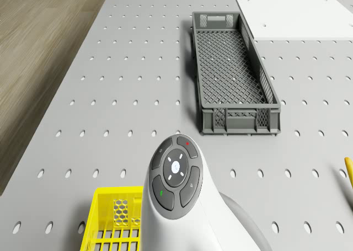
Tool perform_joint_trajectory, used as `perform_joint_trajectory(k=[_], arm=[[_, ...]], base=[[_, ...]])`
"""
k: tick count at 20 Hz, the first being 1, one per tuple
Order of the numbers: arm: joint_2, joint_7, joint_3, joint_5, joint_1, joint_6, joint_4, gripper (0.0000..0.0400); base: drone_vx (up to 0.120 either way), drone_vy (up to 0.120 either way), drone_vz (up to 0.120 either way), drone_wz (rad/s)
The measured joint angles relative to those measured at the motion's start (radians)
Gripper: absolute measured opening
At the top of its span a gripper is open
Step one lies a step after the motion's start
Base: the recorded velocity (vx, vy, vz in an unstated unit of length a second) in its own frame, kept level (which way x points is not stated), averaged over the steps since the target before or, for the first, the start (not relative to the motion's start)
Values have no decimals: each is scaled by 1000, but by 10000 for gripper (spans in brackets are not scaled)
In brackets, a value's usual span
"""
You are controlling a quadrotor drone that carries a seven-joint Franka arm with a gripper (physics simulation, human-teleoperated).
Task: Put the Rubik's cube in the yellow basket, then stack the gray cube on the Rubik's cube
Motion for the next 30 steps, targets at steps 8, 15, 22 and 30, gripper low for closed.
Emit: perform_joint_trajectory(k=[8, 15, 22, 30], arm=[[-1, 0, 0, 0, 0, 1, 0, 250], [-2, 0, -9, -8, -3, 6, 4, 250], [0, -2, -50, -46, -11, 28, 25, 250], [4, -5, -65, -61, -12, 33, 33, 301]], base=[[0, 120, -105, 0], [0, 17, 0, 0], [0, 0, 0, 0], [0, 0, 0, 0]])
